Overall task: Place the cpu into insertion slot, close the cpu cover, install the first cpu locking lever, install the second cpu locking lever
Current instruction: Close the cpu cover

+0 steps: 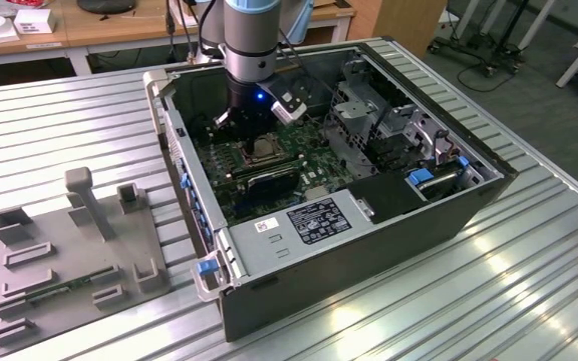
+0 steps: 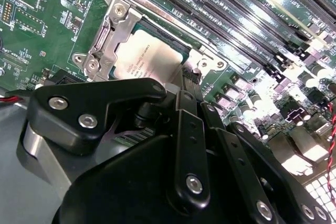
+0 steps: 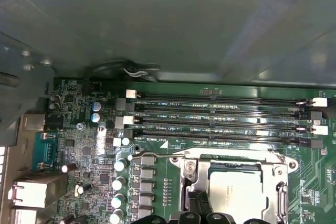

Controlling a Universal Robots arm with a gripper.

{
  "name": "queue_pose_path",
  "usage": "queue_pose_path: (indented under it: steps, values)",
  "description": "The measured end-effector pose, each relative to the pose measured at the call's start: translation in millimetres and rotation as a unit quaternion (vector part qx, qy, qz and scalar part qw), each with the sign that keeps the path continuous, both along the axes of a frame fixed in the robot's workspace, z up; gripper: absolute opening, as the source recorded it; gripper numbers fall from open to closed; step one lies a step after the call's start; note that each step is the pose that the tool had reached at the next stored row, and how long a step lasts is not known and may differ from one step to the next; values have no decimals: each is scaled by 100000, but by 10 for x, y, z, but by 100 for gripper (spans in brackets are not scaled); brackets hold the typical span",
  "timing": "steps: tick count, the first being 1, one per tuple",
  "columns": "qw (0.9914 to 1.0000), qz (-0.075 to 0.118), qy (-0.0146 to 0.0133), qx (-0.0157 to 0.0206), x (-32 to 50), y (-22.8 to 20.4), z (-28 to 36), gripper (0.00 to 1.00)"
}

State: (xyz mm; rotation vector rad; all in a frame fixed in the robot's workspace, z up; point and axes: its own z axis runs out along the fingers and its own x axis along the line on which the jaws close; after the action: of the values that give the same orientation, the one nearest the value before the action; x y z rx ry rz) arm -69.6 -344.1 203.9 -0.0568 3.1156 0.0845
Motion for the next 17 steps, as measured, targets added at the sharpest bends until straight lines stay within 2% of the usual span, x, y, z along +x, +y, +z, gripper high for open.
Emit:
queue_pose_path:
  steps: [5,17]
  values:
    - [100000,3,-1,4,0,0,-29,11]
    - [100000,-1,9,-13,-1,-1,-43,11]
